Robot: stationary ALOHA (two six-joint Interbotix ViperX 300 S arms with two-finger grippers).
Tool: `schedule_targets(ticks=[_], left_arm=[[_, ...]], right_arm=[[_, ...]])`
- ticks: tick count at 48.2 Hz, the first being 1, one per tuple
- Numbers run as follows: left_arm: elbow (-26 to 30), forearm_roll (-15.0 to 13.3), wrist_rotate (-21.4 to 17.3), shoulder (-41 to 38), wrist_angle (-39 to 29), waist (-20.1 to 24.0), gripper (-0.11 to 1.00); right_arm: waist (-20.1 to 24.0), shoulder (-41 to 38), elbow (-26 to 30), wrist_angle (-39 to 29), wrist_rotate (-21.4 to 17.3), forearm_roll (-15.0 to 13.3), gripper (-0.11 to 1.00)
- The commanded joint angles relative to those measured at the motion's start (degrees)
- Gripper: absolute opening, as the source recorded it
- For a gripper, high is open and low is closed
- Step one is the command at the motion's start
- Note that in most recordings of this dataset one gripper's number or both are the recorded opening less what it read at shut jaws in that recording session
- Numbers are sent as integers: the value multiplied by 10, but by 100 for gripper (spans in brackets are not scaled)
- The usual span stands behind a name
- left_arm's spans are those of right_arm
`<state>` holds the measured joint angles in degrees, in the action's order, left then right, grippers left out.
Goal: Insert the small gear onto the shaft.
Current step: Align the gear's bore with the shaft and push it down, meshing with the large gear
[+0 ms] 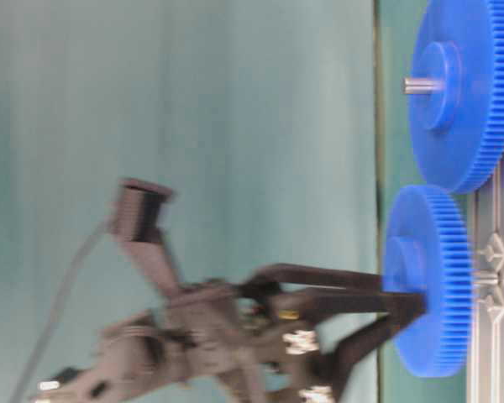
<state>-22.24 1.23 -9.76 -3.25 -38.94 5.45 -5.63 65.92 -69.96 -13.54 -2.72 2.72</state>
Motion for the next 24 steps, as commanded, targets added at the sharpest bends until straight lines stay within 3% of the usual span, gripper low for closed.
schedule_targets(ticks=[1,24], left_arm=[[6,0,2,5,11,-2,82],[2,1,4,16,14,-2,82]], right_arm=[[-1,-4,6,7,-5,0,41],[-1,-4,6,7,-5,0,41]])
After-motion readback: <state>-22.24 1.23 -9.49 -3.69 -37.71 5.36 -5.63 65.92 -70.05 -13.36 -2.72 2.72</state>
